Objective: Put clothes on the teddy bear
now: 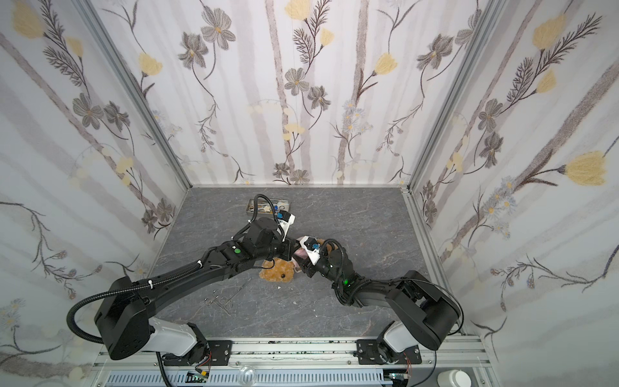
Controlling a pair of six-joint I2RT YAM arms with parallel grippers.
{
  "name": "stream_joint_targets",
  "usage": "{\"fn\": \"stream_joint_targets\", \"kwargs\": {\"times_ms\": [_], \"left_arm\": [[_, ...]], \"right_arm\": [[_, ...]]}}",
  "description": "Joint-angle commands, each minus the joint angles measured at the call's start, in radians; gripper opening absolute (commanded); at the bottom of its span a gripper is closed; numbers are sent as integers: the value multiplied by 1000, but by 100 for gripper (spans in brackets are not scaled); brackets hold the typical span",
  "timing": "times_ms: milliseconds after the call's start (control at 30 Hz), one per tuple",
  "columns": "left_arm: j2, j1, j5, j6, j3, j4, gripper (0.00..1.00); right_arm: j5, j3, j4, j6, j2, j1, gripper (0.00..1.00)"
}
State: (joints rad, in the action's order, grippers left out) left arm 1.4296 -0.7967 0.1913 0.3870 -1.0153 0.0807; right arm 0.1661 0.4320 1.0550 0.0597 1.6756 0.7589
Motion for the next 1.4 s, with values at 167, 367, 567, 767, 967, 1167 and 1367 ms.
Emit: {"fn": "stream_joint_targets", "kwargs": {"times_ms": [167, 367, 567, 767, 967, 1167, 1367], "left_arm": [[-40, 33, 69, 50, -20, -41, 0], [-72, 73, 85, 50, -6, -50, 0], [-88, 100, 118, 75, 11, -93, 0], [-83, 98, 151, 35, 50, -124, 0], [-71, 97, 147, -98, 96, -125, 26], [-52, 94, 157, -185, 84, -125, 46], [-11, 85, 181, -219, 68, -125, 52]], "right_arm": [[-82, -51, 204, -63, 127, -2, 35], [-100, -107, 213, -104, 150, 0, 34], [-105, -110, 192, -119, 175, 1, 35], [-90, -101, 171, -120, 160, 0, 31], [-28, -105, 193, -129, 121, 0, 24], [1, -106, 226, -137, 117, 2, 21], [0, -107, 224, -136, 104, 2, 20]]}}
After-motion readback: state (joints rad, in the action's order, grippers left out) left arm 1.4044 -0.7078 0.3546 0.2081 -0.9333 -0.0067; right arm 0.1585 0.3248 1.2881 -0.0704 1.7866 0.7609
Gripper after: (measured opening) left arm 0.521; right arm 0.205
